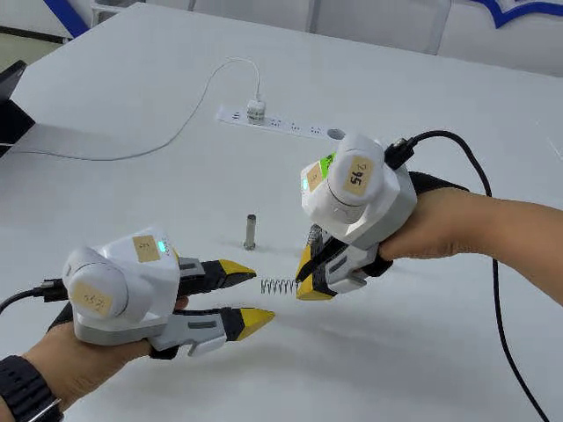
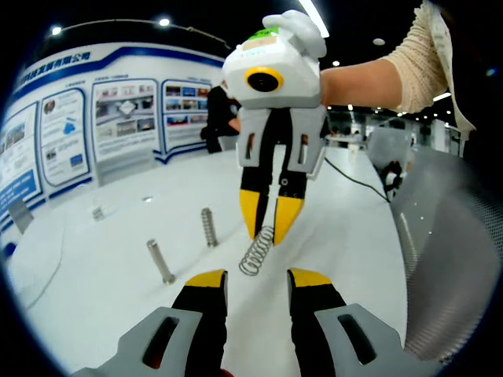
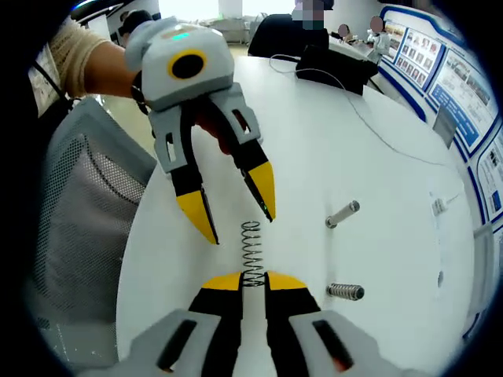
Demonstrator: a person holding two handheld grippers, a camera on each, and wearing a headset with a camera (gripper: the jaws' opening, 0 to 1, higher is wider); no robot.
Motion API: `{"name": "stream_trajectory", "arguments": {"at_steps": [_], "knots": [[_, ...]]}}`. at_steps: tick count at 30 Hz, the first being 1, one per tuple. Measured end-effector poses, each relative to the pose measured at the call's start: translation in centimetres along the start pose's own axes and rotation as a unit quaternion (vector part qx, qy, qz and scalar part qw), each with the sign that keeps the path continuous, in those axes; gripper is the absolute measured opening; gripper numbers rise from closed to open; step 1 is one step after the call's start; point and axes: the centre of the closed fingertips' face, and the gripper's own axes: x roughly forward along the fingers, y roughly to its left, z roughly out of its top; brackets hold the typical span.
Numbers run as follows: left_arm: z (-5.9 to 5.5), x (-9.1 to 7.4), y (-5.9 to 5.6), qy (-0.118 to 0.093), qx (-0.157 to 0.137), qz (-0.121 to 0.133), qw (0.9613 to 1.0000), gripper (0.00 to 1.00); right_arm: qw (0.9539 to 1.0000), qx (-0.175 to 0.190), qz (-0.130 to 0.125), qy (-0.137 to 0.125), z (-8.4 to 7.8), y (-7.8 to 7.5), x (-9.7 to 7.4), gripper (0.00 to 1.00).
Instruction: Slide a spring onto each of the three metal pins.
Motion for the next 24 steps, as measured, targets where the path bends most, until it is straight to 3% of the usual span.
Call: {"name": "stream_trajectory", "arguments": {"at_steps": [9,18,24], "knots": [[0.5,0.4,-0.9,0.000,0.021,-0.010,0.9997,0.22,0.9994,-0.031,0.012,0.015,0.0,1.1,-0.2,0.11],[0.7,0.4,-1.2,0.000,0.038,-0.012,0.9992,0.13,0.9990,-0.038,0.015,0.016,0.2,1.4,-0.5,0.11],[0.7,0.4,-1.1,0.003,0.044,-0.012,0.9990,0.12,0.9989,-0.040,0.014,0.016,0.6,1.5,-1.2,0.11]]}}
